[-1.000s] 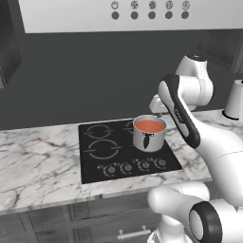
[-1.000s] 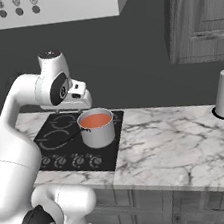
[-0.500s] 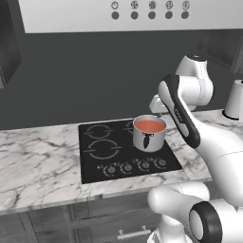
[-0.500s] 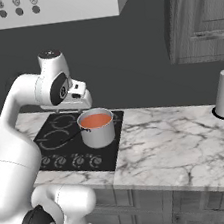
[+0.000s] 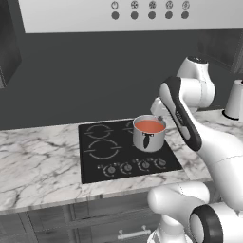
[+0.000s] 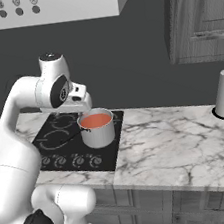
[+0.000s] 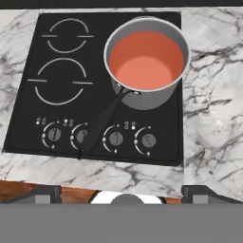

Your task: Wait until the marinara sauce is simmered to a deep red color and then turn off the stove.

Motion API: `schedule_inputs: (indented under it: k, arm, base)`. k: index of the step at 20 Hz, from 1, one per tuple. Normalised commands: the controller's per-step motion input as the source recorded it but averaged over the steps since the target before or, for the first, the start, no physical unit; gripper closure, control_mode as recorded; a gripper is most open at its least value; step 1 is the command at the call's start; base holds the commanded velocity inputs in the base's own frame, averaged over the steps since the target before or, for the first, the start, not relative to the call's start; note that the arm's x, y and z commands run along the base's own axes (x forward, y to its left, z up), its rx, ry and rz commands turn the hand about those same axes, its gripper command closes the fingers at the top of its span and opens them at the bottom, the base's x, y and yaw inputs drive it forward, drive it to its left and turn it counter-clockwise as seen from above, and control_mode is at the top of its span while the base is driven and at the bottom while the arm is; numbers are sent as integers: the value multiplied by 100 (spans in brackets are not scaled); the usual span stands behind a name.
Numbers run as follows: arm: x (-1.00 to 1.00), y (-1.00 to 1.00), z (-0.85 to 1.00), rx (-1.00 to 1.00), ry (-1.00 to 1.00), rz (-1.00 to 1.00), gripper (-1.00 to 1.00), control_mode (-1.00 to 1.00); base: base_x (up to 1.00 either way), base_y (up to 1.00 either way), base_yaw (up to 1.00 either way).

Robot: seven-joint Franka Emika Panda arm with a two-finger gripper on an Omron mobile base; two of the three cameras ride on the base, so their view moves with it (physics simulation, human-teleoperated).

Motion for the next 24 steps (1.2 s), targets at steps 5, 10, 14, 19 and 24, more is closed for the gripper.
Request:
schedule_inputs:
  k: [5, 10, 14, 19, 24]
  arm:
    - [-42, -25, -54, -1, 0, 5, -100, -100]
    - [-33, -35, -63, -4, 0, 6, -100, -100]
    - [-13, -27, -59, -13, 0, 10, -100, -100]
    - [0, -15, -55, -13, 0, 12, -100, -100]
    - [0, -8, -38, -1, 0, 8, -100, -100]
  base:
    - [0, 0, 0]
    - [0, 0, 0]
    - [0, 0, 0]
    - [0, 0, 0]
    - [0, 0, 0]
